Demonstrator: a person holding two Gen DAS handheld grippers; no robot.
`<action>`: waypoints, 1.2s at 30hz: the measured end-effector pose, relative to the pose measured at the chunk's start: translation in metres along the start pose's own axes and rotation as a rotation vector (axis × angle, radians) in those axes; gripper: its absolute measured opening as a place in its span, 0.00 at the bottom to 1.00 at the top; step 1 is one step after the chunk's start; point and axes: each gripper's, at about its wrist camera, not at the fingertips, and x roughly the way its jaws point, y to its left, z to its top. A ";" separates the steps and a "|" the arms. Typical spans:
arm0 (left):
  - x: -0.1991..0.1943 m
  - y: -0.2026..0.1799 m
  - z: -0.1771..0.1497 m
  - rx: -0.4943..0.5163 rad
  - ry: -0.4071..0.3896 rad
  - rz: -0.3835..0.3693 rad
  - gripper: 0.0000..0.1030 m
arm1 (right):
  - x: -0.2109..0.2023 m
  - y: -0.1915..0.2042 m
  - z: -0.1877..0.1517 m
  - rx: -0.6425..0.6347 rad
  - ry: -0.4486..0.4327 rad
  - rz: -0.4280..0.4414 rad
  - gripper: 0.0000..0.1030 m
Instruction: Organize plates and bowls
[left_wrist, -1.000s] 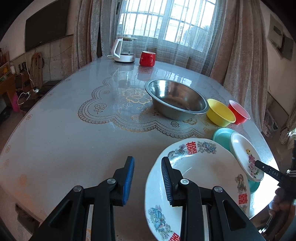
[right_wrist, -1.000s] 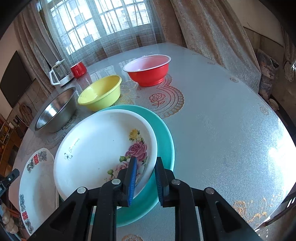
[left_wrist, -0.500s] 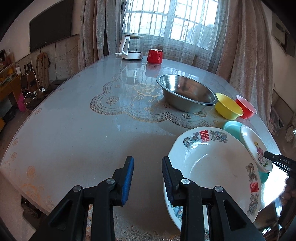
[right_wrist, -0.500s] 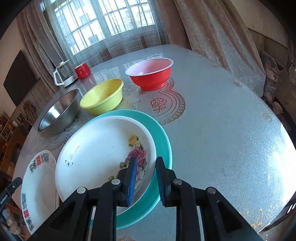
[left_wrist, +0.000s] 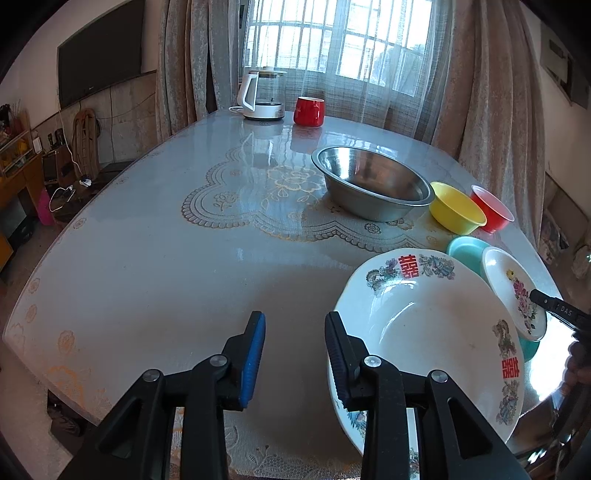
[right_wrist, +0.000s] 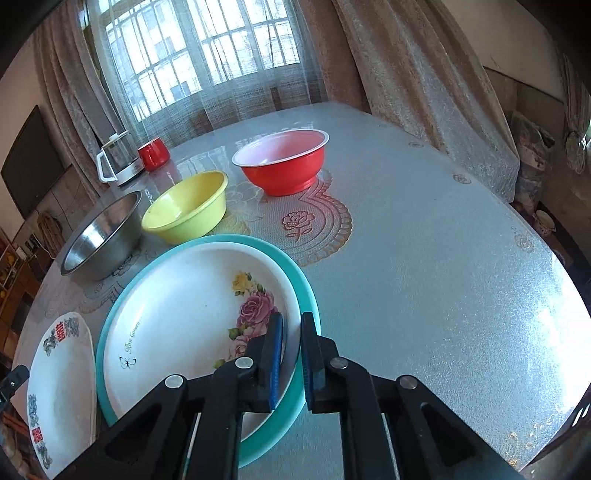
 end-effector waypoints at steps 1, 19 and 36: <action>0.000 0.000 0.000 0.000 0.000 -0.003 0.33 | 0.000 0.001 0.000 -0.005 0.001 0.000 0.09; 0.000 -0.004 -0.004 0.027 0.011 -0.014 0.35 | 0.006 0.004 0.001 0.049 0.002 0.083 0.10; -0.006 -0.006 -0.007 0.059 -0.003 0.012 0.36 | 0.003 0.003 -0.008 0.057 0.002 0.070 0.22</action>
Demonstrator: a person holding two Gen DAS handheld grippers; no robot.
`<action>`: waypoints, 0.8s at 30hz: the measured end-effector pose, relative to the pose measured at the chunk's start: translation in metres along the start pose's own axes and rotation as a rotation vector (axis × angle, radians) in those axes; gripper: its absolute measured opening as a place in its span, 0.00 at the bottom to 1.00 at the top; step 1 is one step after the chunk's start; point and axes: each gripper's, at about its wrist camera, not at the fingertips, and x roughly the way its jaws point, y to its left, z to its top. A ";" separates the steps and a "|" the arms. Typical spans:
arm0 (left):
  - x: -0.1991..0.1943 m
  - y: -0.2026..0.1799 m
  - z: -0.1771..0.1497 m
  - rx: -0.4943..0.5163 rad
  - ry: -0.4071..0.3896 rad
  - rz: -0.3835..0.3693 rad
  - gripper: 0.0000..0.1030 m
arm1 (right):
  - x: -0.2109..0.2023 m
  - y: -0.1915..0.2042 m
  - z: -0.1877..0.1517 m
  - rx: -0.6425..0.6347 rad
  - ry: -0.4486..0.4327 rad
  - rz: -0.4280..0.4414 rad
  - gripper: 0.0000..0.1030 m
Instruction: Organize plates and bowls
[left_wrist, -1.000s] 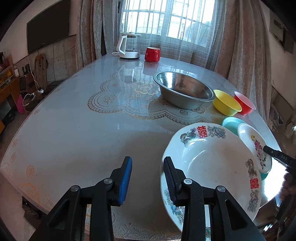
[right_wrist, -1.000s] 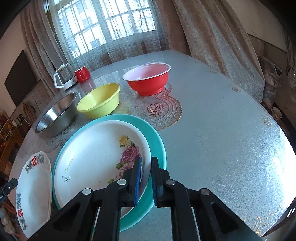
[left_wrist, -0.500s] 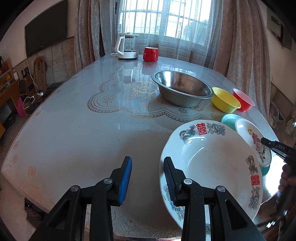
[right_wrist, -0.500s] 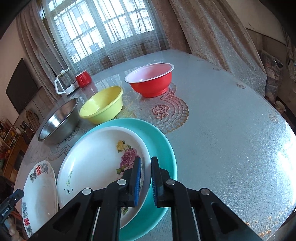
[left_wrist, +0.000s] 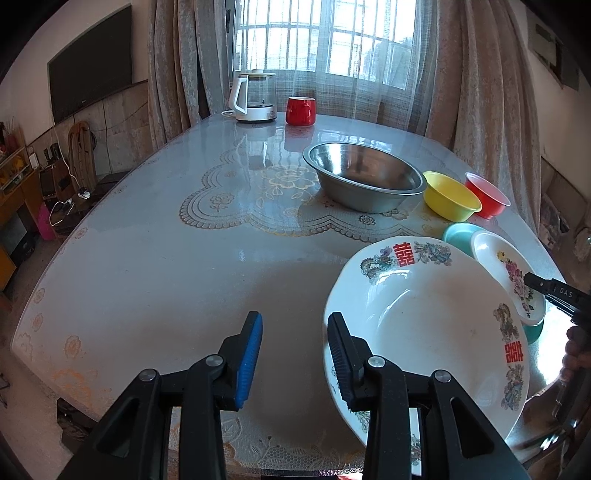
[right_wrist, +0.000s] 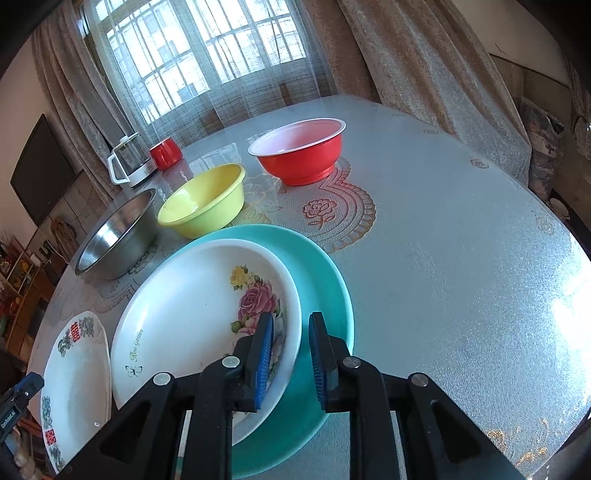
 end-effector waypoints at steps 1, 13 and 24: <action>0.000 0.000 0.000 0.001 0.001 0.000 0.36 | -0.001 -0.001 0.000 0.003 -0.005 -0.003 0.25; 0.001 0.000 0.000 -0.002 0.005 0.007 0.40 | -0.037 0.002 0.000 0.020 -0.070 0.027 0.35; 0.002 0.006 -0.001 -0.039 0.000 -0.010 0.45 | -0.069 0.049 -0.030 -0.144 0.014 0.371 0.43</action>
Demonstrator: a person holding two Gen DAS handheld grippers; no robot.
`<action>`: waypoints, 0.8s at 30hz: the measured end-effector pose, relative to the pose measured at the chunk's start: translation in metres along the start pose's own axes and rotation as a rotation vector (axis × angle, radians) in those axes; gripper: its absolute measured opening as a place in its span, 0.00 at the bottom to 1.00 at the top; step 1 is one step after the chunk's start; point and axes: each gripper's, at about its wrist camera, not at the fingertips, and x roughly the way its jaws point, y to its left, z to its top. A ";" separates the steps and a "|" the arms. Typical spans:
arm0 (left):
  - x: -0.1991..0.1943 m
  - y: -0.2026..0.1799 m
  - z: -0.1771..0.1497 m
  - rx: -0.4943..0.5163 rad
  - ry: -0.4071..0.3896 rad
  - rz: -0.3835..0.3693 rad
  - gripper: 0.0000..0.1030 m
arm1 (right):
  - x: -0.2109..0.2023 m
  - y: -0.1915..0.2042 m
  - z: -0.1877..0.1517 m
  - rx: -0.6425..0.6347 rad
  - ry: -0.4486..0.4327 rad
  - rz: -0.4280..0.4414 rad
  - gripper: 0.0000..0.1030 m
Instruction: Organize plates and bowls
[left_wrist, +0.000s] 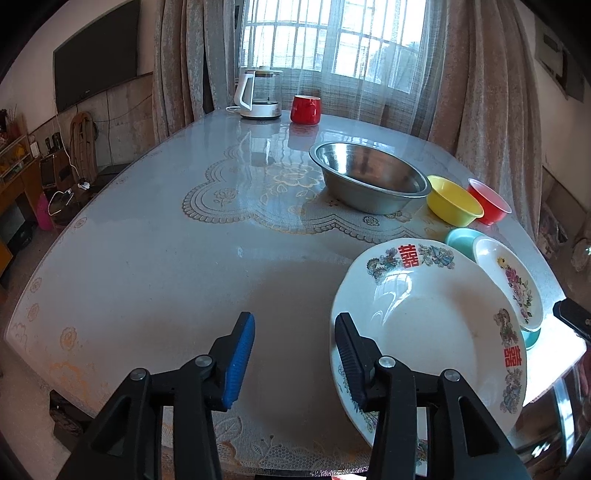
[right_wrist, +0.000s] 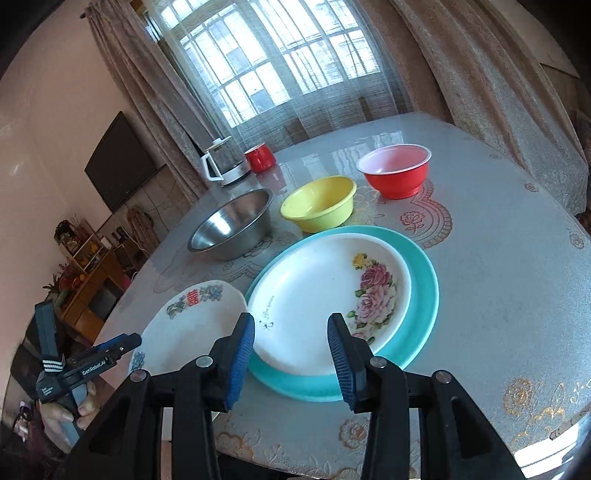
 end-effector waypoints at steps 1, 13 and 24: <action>0.000 0.000 0.000 0.002 -0.003 0.002 0.45 | 0.002 0.006 -0.005 -0.020 0.020 0.027 0.43; 0.002 -0.002 0.000 0.028 -0.015 -0.009 0.46 | 0.028 0.023 -0.048 -0.002 0.191 0.202 0.43; 0.008 0.001 0.000 0.015 -0.005 -0.063 0.52 | 0.043 0.024 -0.059 0.032 0.238 0.248 0.43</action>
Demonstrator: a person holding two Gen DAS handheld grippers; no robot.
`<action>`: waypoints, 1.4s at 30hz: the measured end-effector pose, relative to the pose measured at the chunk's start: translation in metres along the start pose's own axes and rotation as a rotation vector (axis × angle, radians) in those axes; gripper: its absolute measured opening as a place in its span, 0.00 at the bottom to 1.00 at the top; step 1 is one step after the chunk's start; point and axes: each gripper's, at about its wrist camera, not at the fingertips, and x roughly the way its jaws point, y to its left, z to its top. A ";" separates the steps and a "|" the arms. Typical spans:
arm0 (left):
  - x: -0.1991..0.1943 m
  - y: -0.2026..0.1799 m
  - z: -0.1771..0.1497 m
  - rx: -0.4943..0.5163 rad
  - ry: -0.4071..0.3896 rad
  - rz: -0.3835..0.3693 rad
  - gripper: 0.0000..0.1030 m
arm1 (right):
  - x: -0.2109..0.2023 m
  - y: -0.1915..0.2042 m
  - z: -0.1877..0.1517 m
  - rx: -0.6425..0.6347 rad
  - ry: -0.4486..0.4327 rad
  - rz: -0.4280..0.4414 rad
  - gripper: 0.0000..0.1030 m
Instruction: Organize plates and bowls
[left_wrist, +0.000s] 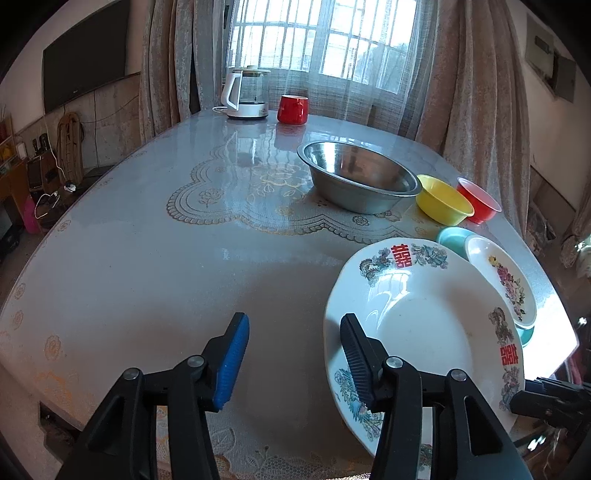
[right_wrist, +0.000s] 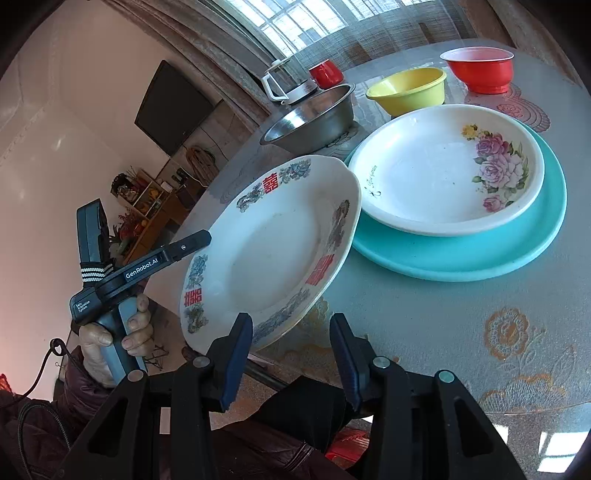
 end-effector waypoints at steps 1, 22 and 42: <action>0.000 0.001 0.000 -0.001 0.000 -0.006 0.53 | 0.001 0.001 0.000 0.001 0.002 0.003 0.43; 0.007 0.012 0.004 0.017 0.042 -0.126 0.52 | 0.025 0.000 0.022 0.024 -0.024 -0.042 0.28; 0.033 -0.012 0.008 0.056 0.093 -0.222 0.31 | 0.028 0.004 0.026 -0.015 -0.042 -0.136 0.18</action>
